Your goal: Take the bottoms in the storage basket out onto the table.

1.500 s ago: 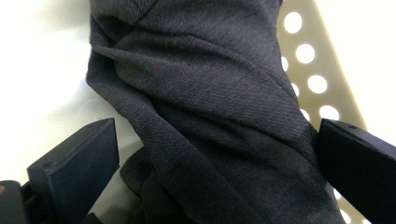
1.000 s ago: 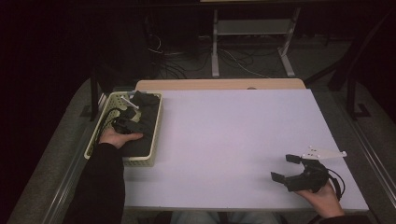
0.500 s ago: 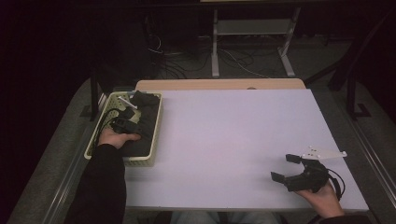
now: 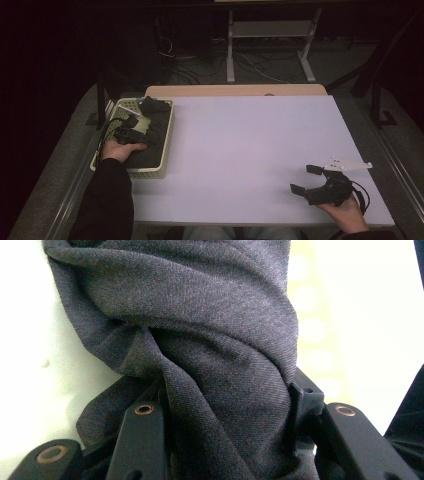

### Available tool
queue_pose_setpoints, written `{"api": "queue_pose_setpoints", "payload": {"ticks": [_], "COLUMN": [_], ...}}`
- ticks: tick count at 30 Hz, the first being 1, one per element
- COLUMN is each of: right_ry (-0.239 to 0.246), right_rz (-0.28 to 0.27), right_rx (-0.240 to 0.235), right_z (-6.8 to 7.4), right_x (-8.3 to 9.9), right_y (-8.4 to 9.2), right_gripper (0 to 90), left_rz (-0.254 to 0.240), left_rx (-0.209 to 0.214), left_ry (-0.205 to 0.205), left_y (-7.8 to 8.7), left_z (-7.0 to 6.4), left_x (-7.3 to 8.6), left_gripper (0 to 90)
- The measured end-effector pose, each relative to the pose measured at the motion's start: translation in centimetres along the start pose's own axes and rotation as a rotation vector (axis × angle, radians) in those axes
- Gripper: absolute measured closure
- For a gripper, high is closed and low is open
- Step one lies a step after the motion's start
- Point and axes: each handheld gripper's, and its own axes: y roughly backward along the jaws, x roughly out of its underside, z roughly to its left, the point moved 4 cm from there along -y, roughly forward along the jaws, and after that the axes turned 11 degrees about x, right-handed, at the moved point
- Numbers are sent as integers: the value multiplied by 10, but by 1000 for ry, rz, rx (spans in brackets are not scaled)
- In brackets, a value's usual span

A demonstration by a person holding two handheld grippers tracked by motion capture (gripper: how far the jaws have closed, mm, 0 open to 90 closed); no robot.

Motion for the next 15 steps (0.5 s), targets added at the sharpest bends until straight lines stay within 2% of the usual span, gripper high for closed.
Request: {"api": "queue_pose_setpoints", "payload": {"ticks": [10,11,15], "right_ry": [-3,-3,-6], "right_rz": [-3,-3,-7], "right_rx": [4,4,7], "right_z": [0,0,0], "right_x": [0,0,-1], "right_y": [1,1,2], "right_gripper": [1,1,1], "left_rz": [-52,-51,-74], "left_rx": [24,29,32], "left_ry": [-3,-17,-11], "left_y": [5,6,9], "left_z": [-1,0,-3], "left_x": [1,1,2], "left_gripper": [560,562,571]}}
